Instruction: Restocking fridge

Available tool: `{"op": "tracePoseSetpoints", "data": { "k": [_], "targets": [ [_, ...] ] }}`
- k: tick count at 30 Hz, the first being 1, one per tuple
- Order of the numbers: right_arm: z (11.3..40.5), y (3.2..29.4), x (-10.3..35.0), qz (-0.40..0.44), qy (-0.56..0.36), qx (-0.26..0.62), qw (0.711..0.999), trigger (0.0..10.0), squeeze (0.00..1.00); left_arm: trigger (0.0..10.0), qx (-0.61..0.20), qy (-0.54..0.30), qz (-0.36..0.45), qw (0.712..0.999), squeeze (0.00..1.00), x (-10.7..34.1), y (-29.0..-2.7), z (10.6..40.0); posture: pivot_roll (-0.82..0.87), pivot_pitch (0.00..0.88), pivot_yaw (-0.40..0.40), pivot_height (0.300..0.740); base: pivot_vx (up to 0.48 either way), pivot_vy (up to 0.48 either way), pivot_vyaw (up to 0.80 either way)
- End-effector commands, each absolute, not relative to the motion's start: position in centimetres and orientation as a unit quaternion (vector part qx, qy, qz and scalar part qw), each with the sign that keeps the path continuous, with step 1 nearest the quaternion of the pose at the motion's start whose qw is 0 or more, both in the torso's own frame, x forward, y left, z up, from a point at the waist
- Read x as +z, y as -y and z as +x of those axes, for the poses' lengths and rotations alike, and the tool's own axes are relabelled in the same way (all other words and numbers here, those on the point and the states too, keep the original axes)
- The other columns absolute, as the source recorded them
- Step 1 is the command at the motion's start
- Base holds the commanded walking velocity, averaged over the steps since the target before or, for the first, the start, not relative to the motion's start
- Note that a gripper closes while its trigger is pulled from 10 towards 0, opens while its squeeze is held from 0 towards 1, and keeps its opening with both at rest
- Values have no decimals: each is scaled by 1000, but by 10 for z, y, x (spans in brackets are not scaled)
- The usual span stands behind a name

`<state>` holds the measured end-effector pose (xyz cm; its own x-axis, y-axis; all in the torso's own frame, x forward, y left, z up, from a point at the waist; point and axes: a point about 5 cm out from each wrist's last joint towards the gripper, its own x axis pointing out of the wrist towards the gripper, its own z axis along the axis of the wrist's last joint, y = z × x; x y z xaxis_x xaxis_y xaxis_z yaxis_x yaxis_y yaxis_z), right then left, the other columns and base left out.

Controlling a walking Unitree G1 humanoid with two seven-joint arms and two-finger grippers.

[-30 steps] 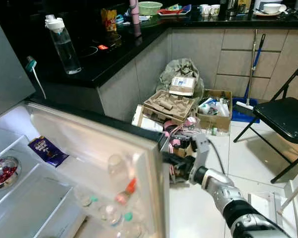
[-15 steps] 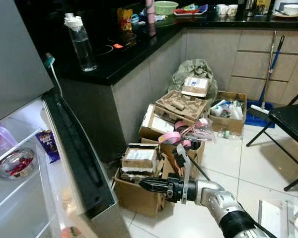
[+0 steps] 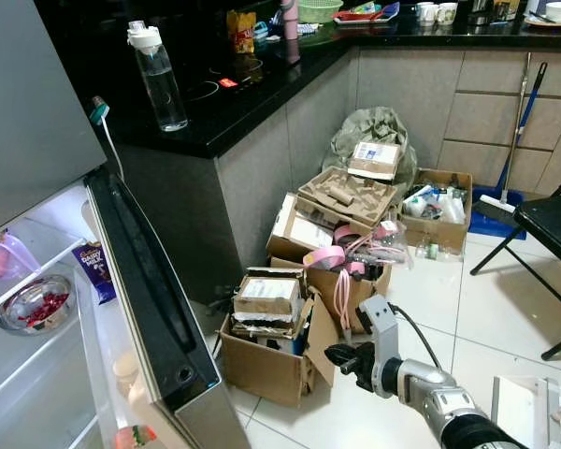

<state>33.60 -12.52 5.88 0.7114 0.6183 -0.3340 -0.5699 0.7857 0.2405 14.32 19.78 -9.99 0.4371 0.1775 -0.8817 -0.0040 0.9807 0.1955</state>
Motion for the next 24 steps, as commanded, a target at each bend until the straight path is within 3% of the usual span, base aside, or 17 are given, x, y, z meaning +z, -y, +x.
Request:
{"op": "tracePoseSetpoints", "data": {
  "k": [1, 4, 6, 7, 10, 13, 14, 15, 18, 24],
  "targets": [
    [331, 131, 50, 64, -203, 296, 931, 10000, 0, 10000, 125, -528, 57, 838, 0, -99, -220, 135, -71, 131, 76, 734, 0, 0, 0],
    [324, 139, 40, 62, -211, 278, 935, 10000, 0, 10000, 165, -509, 24, 845, 0, -95, -230, 138, -69, 128, 72, 734, 0, 0, 0],
    [308, 155, 19, 27, -247, 240, 939, 10000, 0, 10000, 209, -477, -21, 853, 0, -90, -242, 143, -63, 120, 65, 734, 0, 0, 0],
    [292, 173, 0, 13, -282, 178, 943, 10000, 0, 10000, 234, -459, -47, 856, 0, -86, -251, 146, -58, 116, 61, 734, 0, 0, 0],
    [283, 186, -9, 16, -299, 129, 945, 10000, 0, 10000, 238, -456, -53, 856, 0, -85, -253, 146, -56, 114, 60, 734, 0, 0, 0],
    [250, 226, -33, 52, -336, -29, 940, 10000, 0, 10000, 167, -478, -2, 862, 0, -87, -247, 148, -55, 107, 65, 734, 0, 0, 0],
    [241, 232, -38, 58, -342, -51, 936, 10000, 0, 10000, 149, -486, 20, 861, 0, -85, -259, 144, -56, 107, 66, 734, 0, 0, 0],
    [241, 232, -38, 58, -342, -51, 936, 10000, 0, 10000, 149, -486, 20, 861, 0, -85, -259, 144, -56, 107, 66, 734, 0, 0, 0],
    [224, 230, -49, 60, -354, -54, 932, 10000, 0, 10000, 136, -497, 38, 856, 0, -76, -294, 132, -64, 108, 76, 734, 0, 0, 0],
    [210, 215, -59, 57, -357, -25, 932, 10000, 0, 10000, 147, -498, 42, 854, 0, -75, -298, 131, -65, 111, 80, 734, 0, 0, 0]
  ]
}}
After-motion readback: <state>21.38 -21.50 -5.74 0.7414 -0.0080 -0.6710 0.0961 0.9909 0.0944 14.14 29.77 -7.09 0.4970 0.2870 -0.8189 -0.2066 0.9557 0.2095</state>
